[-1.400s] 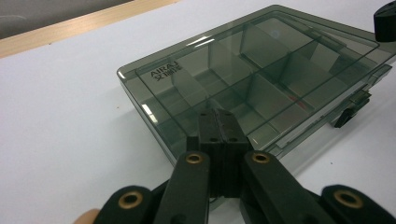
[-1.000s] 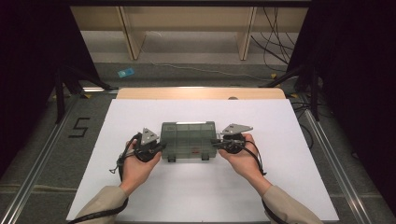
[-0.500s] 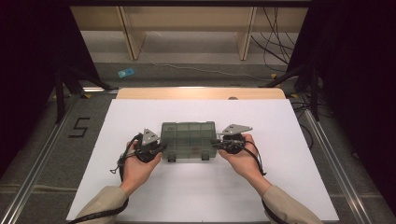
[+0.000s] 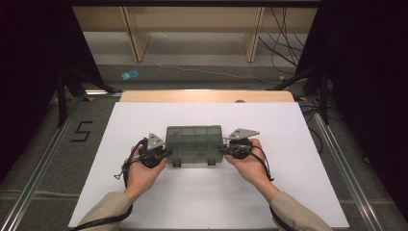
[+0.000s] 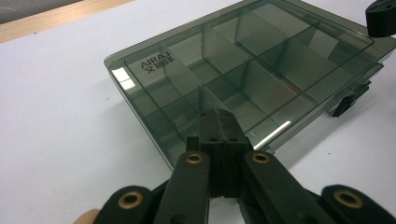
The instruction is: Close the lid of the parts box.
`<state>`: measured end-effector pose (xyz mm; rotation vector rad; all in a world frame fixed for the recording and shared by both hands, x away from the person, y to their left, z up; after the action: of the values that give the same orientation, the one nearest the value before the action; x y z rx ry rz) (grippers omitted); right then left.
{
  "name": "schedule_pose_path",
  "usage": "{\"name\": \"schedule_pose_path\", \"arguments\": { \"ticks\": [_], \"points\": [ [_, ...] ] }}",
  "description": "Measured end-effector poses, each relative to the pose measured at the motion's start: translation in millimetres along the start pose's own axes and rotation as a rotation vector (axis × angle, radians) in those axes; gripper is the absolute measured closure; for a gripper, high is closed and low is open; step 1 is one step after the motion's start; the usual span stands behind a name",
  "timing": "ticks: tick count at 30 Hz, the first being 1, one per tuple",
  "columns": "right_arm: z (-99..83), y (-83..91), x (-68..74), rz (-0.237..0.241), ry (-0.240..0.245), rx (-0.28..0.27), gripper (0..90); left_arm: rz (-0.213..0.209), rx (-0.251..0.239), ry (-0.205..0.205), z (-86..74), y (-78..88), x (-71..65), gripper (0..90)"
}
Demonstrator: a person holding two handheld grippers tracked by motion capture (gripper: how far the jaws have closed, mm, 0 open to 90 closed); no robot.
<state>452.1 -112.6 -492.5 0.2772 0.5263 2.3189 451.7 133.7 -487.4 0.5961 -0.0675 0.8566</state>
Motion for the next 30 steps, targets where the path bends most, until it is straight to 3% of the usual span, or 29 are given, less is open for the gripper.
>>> {"name": "schedule_pose_path", "arguments": {
  "ticks": [30],
  "points": [
    [-3.6,-3.6,2.3,0.016,-0.001,-0.01,90.0,-0.002,-0.002,0.005,-1.9,-1.6,0.2,90.0]
  ]
}}
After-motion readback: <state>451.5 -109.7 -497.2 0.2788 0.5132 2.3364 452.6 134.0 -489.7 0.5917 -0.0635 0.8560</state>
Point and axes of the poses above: each handheld gripper's, and its own axes: y roughly backward along the jaws, z roughly out of its top, x roughly to its left, the point moved 7 cm from there along -y, roughly forward along the jaws, and after that the axes turned 11 degrees about -x, right-handed, at the moved point
